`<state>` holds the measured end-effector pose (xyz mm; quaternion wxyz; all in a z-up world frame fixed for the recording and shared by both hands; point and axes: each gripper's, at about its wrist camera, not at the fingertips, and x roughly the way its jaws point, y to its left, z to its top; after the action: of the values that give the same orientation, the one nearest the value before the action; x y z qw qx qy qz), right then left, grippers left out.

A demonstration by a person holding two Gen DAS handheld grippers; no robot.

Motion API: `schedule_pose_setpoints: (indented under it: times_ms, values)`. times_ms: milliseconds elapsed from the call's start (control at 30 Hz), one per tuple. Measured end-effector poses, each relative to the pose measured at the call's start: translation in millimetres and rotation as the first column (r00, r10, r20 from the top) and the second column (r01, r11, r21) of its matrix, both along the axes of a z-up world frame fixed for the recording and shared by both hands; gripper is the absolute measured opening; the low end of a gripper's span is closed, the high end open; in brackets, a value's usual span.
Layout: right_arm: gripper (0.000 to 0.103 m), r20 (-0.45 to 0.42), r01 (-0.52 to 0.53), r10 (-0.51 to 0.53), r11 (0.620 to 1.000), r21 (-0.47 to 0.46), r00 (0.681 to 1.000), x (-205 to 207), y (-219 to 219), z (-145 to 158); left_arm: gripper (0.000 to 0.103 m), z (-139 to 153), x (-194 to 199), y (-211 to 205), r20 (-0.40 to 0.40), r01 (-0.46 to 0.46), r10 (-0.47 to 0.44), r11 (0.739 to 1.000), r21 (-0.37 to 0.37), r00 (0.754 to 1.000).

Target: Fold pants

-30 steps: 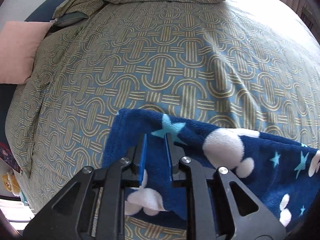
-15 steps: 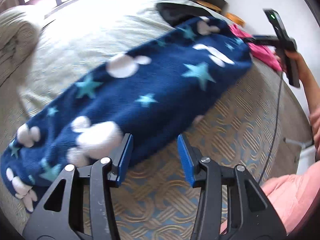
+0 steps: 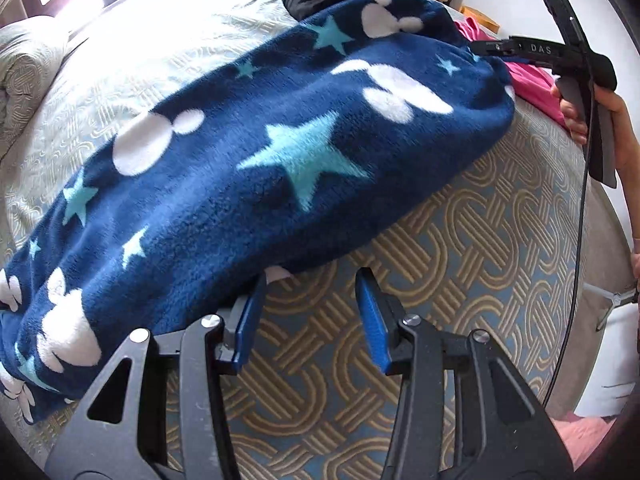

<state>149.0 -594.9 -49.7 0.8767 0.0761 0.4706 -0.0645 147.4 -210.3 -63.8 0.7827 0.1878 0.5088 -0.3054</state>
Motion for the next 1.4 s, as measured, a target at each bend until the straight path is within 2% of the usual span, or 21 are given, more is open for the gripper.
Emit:
schedule_pose_setpoints:
  times_ms: [33, 67, 133, 167, 300, 333, 400, 467, 500, 567, 633, 733, 767, 833, 900, 1000, 1067, 1133, 1200, 1267, 1400]
  values:
    - [0.082, -0.014, -0.004, 0.004, 1.0, 0.025, 1.0, 7, -3, -4, 0.048, 5, 8, -3, 0.012, -0.017, 0.017, 1.0, -0.001, 1.0]
    - [0.067, -0.029, 0.001, 0.0, 0.999, 0.05, 1.0, 13, -5, -8, 0.048, 9, 17, -6, 0.021, -0.039, 0.039, 0.999, -0.009, 0.999]
    - [0.021, -0.063, 0.021, -0.015, 0.995, 0.093, 0.998, 24, -8, -13, 0.048, 23, 35, -10, 0.04, -0.09, 0.092, 0.995, -0.041, 0.995]
    - [0.021, -0.073, 0.042, -0.033, 0.99, 0.134, 0.997, 28, -11, -11, 0.048, 30, 43, -9, 0.05, -0.12, 0.124, 0.991, -0.066, 0.991]
    - [0.02, 0.046, 0.09, -0.107, 0.959, 0.269, 0.993, 22, -27, 28, 0.049, 58, 64, 11, 0.063, -0.231, 0.246, 0.956, -0.181, 0.967]
    - [0.02, 0.066, 0.09, -0.114, 0.952, 0.293, 0.991, 20, -30, 37, 0.052, 62, 66, 15, 0.069, -0.251, 0.269, 0.948, -0.196, 0.961]
    - [0.021, 0.088, 0.071, -0.102, 0.952, 0.299, 0.991, 17, -31, 52, 0.059, 68, 62, 29, 0.08, -0.268, 0.289, 0.94, -0.21, 0.954]
    - [0.022, 0.089, 0.047, -0.072, 0.964, 0.263, 0.993, 18, -28, 57, 0.059, 70, 52, 39, 0.062, -0.265, 0.285, 0.939, -0.221, 0.957]
    - [0.022, 0.072, 0.048, -0.066, 0.971, 0.233, 0.995, 21, -26, 54, 0.059, 70, 44, 39, 0.039, -0.246, 0.262, 0.938, -0.243, 0.964]
    - [0.022, 0.029, 0.065, -0.072, 0.975, 0.214, 0.997, 25, -25, 45, 0.059, 68, 22, 34, -0.014, -0.147, 0.15, 0.946, -0.287, 0.989]
    - [0.022, 0.001, 0.088, -0.091, 0.968, 0.235, 0.996, 31, -28, 37, 0.059, 62, -10, 15, -0.028, 0.015, -0.023, 0.966, -0.258, 0.999]
    - [0.022, 0.006, 0.105, -0.111, 0.956, 0.274, 0.994, 33, -34, 35, 0.059, 40, -51, -18, -0.049, 0.219, -0.23, 0.962, -0.162, 0.972]
    - [0.022, 0.007, 0.108, -0.115, 0.953, 0.283, 0.993, 34, -35, 35, 0.059, 30, -61, -30, -0.048, 0.267, -0.274, 0.956, -0.125, 0.96]
    - [0.023, 0.005, 0.112, -0.118, 0.951, 0.287, 0.993, 35, -35, 36, 0.059, 9, -68, -53, -0.04, 0.298, -0.301, 0.953, -0.057, 0.953]
    - [0.023, 0.004, 0.111, -0.116, 0.953, 0.281, 0.993, 35, -34, 37, 0.057, -6, -56, -66, -0.044, 0.261, -0.262, 0.965, -0.033, 0.964]
    - [0.023, 0.0, 0.111, -0.116, 0.954, 0.28, 0.993, 33, -34, 37, 0.055, -4, -12, -65, 0.01, 0.09, -0.089, 0.995, -0.049, 0.996]
    - [0.024, 0.0, 0.108, -0.113, 0.952, 0.285, 0.994, 32, -36, 37, 0.053, 11, 20, -51, 0.032, -0.033, 0.037, 0.994, -0.106, 0.999]
    - [0.024, 0.004, 0.102, -0.107, 0.953, 0.285, 0.994, 31, -36, 38, 0.051, 24, 43, -37, 0.014, -0.098, 0.102, 0.98, -0.173, 0.995]
    - [0.024, 0.009, 0.096, -0.103, 0.955, 0.279, 0.995, 32, -34, 37, 0.051, 29, 58, -32, 0.008, -0.112, 0.115, 0.976, -0.186, 0.993]
    - [0.024, 0.01, 0.097, -0.104, 0.956, 0.277, 0.995, 35, -33, 35, 0.051, 28, 65, -34, 0.015, -0.109, 0.113, 0.98, -0.167, 0.993]
    - [0.024, 0.01, 0.106, -0.113, 0.954, 0.28, 0.994, 41, -31, 32, 0.052, 21, 61, -41, -0.014, -0.095, 0.094, 0.981, -0.166, 0.995]
